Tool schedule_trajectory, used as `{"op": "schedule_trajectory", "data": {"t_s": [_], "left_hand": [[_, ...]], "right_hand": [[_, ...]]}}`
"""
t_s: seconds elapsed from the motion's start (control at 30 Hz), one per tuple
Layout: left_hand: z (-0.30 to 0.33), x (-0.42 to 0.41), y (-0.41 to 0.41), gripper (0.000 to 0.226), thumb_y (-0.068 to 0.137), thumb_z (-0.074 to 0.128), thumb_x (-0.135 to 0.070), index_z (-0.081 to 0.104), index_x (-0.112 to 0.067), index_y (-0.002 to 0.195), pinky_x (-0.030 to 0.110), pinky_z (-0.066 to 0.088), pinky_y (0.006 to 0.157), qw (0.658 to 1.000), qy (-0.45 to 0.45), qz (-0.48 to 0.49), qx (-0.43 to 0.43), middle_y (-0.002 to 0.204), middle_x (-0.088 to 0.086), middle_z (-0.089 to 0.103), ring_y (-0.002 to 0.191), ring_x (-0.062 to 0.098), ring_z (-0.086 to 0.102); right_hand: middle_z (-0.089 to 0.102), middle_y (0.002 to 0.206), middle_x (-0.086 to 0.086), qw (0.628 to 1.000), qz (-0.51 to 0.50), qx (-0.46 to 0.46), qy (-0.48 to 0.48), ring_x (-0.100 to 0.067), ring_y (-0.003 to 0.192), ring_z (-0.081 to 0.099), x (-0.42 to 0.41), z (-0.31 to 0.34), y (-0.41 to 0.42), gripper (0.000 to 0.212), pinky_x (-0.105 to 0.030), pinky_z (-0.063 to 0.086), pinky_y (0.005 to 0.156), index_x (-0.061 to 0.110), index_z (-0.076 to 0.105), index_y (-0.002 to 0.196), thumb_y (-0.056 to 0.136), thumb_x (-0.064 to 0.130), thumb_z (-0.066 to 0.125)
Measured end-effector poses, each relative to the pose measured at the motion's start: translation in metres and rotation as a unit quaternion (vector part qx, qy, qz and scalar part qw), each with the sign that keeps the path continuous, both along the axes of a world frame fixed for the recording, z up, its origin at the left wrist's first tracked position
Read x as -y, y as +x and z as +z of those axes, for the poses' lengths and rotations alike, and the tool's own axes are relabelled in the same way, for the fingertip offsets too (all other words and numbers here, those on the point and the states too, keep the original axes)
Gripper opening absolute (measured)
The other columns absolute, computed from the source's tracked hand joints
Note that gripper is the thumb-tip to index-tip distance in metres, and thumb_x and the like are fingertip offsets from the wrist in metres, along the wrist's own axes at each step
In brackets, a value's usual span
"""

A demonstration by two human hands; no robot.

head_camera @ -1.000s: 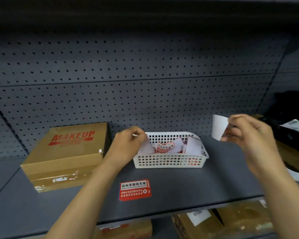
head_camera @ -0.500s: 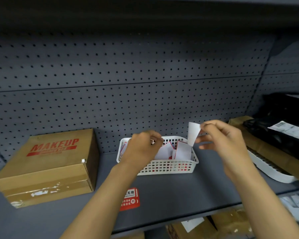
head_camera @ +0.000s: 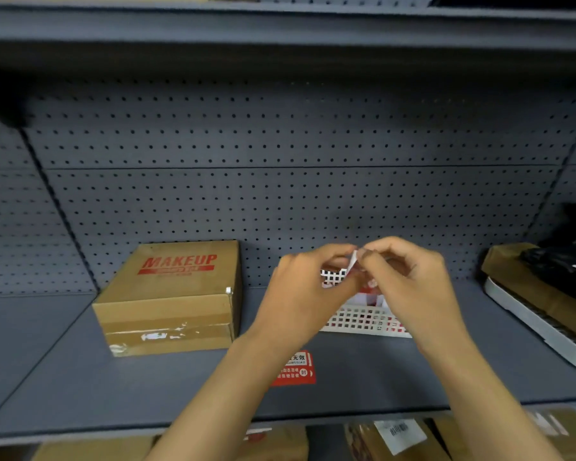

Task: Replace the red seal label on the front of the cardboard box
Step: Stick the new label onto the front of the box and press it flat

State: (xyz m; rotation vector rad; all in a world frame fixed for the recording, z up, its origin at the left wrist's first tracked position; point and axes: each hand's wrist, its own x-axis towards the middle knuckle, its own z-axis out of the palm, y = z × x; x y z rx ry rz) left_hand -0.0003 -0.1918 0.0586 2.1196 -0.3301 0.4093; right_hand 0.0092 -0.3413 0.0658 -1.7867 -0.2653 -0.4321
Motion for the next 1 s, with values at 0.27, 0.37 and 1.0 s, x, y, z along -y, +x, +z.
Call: {"op": "schedule_trajectory", "data": {"t_s": [0.27, 0.37, 1.0], "left_hand": [[-0.006, -0.065, -0.029, 0.019, 0.098, 0.059, -0.033, 0.078, -0.034, 0.095, 0.039, 0.057, 0.081, 0.993, -0.094, 0.072, 0.005, 0.081, -0.008, 0.08, 0.08, 0.01, 0.074], [-0.009, -0.089, -0.036, 0.017, 0.098, 0.062, -0.028, 0.078, -0.033, 0.098, 0.048, 0.059, 0.091, 0.976, -0.204, 0.08, 0.002, 0.089, -0.004, 0.081, 0.086, 0.01, 0.075], [-0.038, -0.221, -0.084, 0.031, 0.085, 0.072, -0.048, 0.069, -0.025, 0.105, 0.009, 0.045, 0.061, 0.962, -0.092, 0.256, -0.035, 0.065, -0.004, 0.076, 0.069, -0.001, 0.068]], "right_hand": [[0.075, 0.088, 0.005, 0.998, 0.063, 0.026, -0.002, -0.002, 0.077, 0.068, -0.055, -0.008, -0.018, 0.011, -0.018, 0.055, 0.065, 0.028, 0.072, 0.089, 0.094, 0.026, 0.064], [0.065, 0.096, 0.004, 0.999, 0.033, -0.016, -0.013, 0.005, 0.067, 0.061, -0.076, -0.015, -0.013, 0.022, -0.011, 0.048, 0.055, 0.027, 0.064, 0.102, 0.084, 0.029, 0.077], [0.075, 0.078, 0.016, 0.99, 0.127, -0.034, -0.057, -0.001, 0.08, 0.07, -0.19, -0.054, -0.027, 0.015, -0.019, 0.055, 0.07, 0.027, 0.074, 0.078, 0.085, 0.04, 0.074]]}}
